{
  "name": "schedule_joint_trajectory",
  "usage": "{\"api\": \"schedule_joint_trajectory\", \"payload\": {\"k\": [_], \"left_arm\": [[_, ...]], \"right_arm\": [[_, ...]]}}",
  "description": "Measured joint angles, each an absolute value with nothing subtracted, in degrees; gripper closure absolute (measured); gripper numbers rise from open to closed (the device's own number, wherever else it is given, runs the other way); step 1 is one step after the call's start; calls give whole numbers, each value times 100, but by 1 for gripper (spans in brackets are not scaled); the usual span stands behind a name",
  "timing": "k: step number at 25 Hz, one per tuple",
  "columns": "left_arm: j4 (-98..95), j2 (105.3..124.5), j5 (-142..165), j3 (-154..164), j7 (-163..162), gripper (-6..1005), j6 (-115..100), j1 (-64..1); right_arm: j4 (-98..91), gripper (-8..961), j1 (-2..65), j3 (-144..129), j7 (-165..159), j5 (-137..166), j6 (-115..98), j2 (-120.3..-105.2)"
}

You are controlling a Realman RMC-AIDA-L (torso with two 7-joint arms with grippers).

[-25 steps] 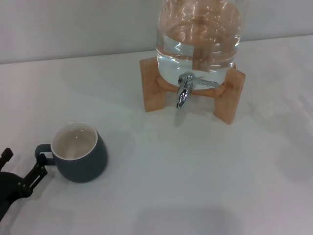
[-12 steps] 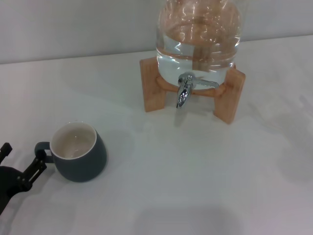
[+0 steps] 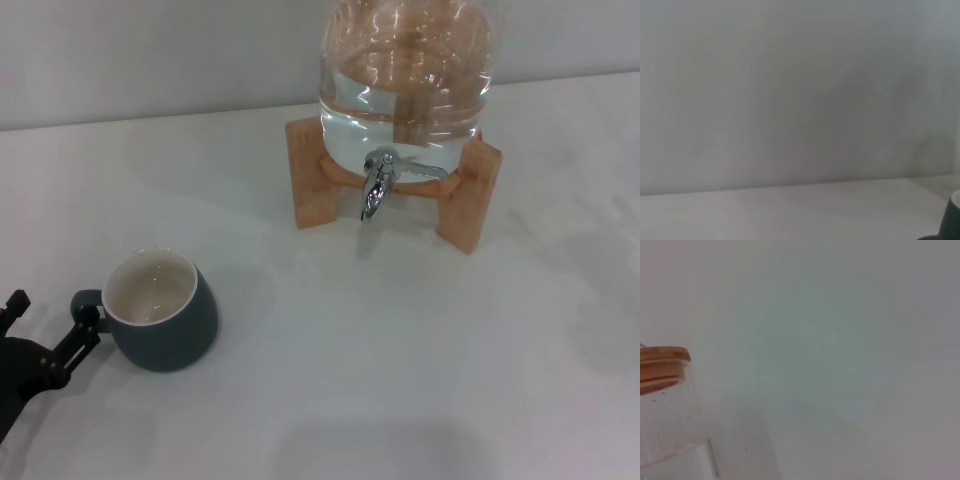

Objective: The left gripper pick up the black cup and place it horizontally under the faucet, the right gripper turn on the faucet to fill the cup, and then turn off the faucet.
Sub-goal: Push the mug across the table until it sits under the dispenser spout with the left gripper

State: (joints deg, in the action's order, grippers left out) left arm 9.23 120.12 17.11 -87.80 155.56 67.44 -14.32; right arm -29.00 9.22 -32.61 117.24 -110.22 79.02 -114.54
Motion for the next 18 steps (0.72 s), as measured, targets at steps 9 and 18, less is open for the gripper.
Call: {"api": "schedule_joint_trajectory", "payload": {"k": [9,18], "left_arm": [[923,12018,1698,-8780,15533,200,6609,-1509],[923,12006,1695,-8782,15453,203,6489,-1629]], "right_arm": [[-2901,110,923,-3260,11724,-11022,7919,-11437],[-2901,110,923,-3223,11724,-11021,7919,-11434]]}}
